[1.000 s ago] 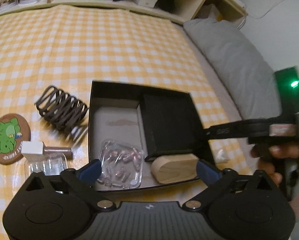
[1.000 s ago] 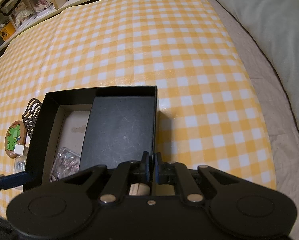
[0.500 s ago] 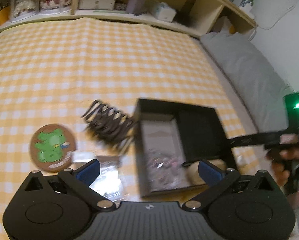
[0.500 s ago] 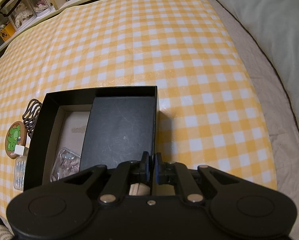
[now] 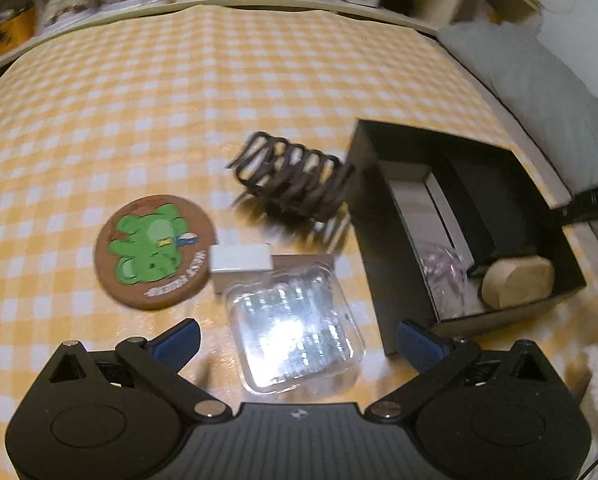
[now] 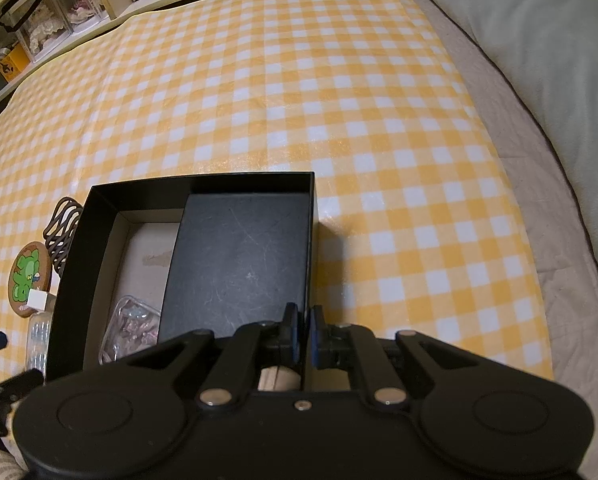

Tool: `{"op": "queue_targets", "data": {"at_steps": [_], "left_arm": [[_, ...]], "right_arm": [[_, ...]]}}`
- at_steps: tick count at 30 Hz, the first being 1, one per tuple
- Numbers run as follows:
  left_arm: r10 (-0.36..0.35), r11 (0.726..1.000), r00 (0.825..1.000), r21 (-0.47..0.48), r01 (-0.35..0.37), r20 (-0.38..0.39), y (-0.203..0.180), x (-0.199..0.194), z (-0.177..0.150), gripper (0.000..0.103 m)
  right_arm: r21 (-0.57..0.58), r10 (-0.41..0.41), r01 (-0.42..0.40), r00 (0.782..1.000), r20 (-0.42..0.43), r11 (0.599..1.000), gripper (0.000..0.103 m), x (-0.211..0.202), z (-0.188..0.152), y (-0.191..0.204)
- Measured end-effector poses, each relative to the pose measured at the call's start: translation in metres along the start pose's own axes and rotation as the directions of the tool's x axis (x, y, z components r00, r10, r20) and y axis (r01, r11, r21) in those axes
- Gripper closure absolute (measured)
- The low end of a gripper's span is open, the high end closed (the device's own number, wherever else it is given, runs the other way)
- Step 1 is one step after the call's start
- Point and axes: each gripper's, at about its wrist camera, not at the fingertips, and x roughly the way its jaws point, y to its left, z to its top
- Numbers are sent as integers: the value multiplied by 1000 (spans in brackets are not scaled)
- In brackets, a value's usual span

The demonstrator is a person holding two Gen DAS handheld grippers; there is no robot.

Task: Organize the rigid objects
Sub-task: 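Move the left gripper to the second clear plastic case and grasp it, then carry the second clear case into the tray and open the left gripper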

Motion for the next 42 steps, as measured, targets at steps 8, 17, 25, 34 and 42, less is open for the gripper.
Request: {"op": "queue_targets", "data": {"at_steps": [8, 17, 25, 34, 42], "left_arm": [[40, 994, 999, 99, -40, 2, -3, 22, -8, 0], [81, 997, 995, -1, -82, -63, 32, 20, -7, 0], [26, 991, 997, -129, -35, -70, 34, 25, -2, 3], [38, 982, 998, -183, -46, -49, 38, 25, 5, 30], [38, 985, 999, -166, -41, -21, 25, -3, 18, 30]], "right_arm": [[0, -1, 1, 1000, 0, 1000, 95, 1, 1, 0], [0, -4, 4, 1000, 0, 1000, 95, 1, 1, 1], [2, -4, 4, 1000, 0, 1000, 95, 1, 1, 2], [2, -5, 5, 1000, 0, 1000, 95, 1, 2, 3], [1, -5, 5, 1000, 0, 1000, 95, 1, 2, 4]]}}
